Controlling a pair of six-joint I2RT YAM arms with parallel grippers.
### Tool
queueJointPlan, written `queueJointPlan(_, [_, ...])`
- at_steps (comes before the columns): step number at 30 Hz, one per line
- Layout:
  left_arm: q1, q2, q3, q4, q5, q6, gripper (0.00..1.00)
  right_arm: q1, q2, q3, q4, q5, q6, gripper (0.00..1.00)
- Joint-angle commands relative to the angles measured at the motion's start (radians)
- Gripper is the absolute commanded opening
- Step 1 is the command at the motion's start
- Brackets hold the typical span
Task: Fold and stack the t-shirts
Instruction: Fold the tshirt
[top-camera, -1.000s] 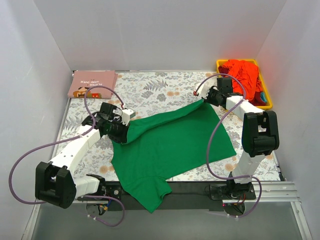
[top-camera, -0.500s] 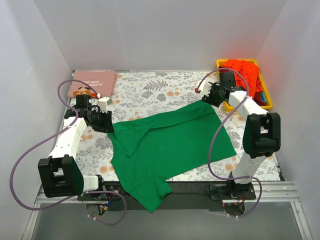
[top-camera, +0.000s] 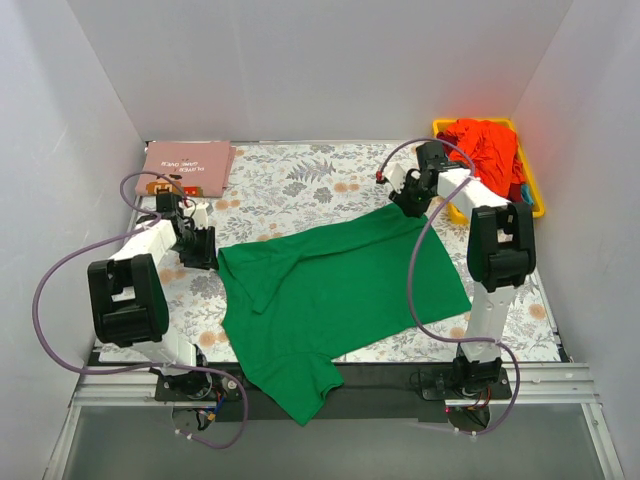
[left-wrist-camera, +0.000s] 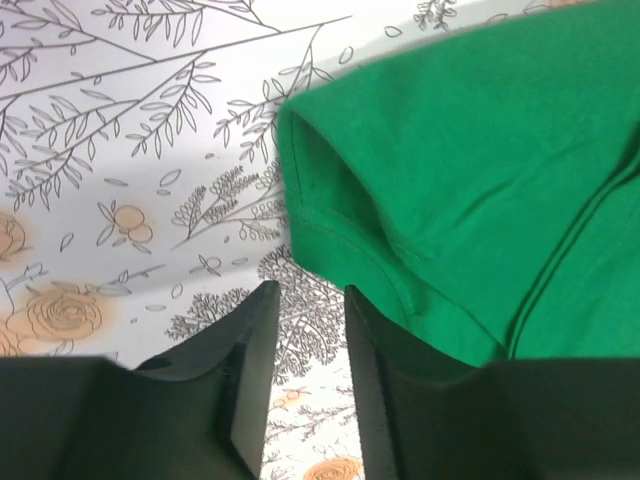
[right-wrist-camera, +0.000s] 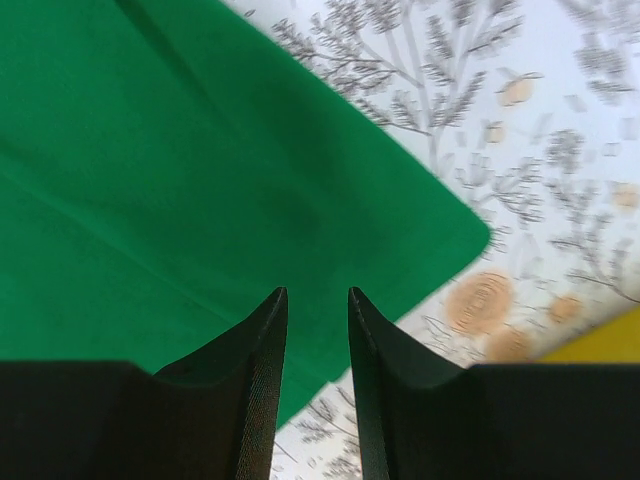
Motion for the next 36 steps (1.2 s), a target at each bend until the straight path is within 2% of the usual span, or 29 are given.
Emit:
queueJointPlan(1, [0.000, 0.013, 0.006, 0.068, -0.020, -0.028, 0.33, 0.005, 0.036, 0.014, -0.038, 0.019, 0.058, 0.37])
queueJointPlan(7, [-0.019, 0.075, 0.009, 0.115, -0.059, -0.047, 0.35, 0.005, 0.084, 0.011, -0.038, 0.041, 0.070, 0.36])
queueJointPlan(10, [-0.040, 0.119, 0.010, 0.129, -0.087, -0.054, 0.27, 0.005, 0.101, 0.014, -0.036, 0.042, 0.087, 0.37])
queueJointPlan(13, [-0.043, 0.150, 0.015, 0.137, -0.104, -0.065, 0.14, 0.007, 0.110, 0.010, -0.038, 0.047, 0.102, 0.38])
queueJointPlan(14, [-0.043, 0.161, 0.021, 0.149, -0.134, -0.065, 0.03, 0.007, 0.112, 0.002, -0.036, 0.048, 0.104, 0.38])
queueJointPlan(15, [-0.040, 0.164, 0.026, 0.157, -0.150, -0.065, 0.00, 0.007, 0.110, -0.003, -0.036, 0.048, 0.108, 0.38])
queueJointPlan(28, [0.076, 0.349, 0.291, 0.129, -0.230, 0.077, 0.00, 0.016, 0.055, -0.021, -0.087, -0.070, 0.233, 0.43])
queueJointPlan(32, [0.089, 0.383, 0.391, 0.062, -0.172, 0.113, 0.01, 0.014, 0.052, 0.034, -0.111, -0.093, 0.265, 0.45])
queueJointPlan(33, [0.089, 0.371, 0.409, 0.043, -0.156, 0.113, 0.09, 0.014, 0.049, 0.045, -0.114, -0.097, 0.266, 0.46])
queueJointPlan(34, [0.090, 0.353, 0.433, 0.017, -0.056, 0.120, 0.16, 0.014, 0.041, 0.055, -0.119, -0.105, 0.265, 0.46])
queueJointPlan(35, [0.087, 0.298, 0.432, -0.018, -0.025, 0.137, 0.27, 0.013, 0.024, 0.068, -0.122, -0.108, 0.262, 0.47])
queueJointPlan(36, [0.083, 0.265, 0.431, -0.027, -0.009, 0.137, 0.30, 0.013, 0.015, 0.075, -0.125, -0.120, 0.254, 0.48])
